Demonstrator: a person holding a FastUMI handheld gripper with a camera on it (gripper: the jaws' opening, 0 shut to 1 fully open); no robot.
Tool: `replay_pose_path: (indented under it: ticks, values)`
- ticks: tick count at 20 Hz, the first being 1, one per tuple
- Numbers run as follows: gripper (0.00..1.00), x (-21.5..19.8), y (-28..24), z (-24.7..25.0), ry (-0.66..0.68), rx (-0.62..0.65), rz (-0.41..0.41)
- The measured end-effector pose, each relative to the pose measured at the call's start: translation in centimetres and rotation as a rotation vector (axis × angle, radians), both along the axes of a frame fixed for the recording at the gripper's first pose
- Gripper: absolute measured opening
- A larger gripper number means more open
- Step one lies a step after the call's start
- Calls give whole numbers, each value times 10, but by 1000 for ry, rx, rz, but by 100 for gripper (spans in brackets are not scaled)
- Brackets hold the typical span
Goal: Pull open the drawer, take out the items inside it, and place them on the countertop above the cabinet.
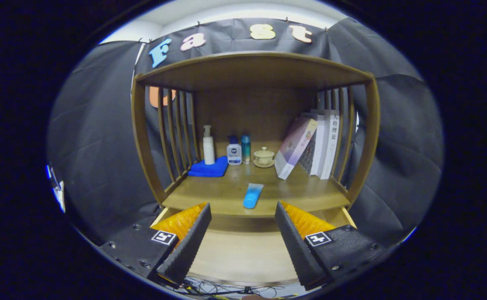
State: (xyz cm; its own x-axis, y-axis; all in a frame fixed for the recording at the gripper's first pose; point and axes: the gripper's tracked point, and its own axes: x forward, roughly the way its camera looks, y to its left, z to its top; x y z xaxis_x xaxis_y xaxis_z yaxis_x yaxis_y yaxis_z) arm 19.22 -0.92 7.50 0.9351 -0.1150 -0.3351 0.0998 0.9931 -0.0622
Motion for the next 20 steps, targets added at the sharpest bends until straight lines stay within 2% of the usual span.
replay_pose_path:
  ticks: [11,20]
  values:
    - [99,-75,17,-27,-134,52,4]
    - [99,-119,20,-93,-189,18,-12]
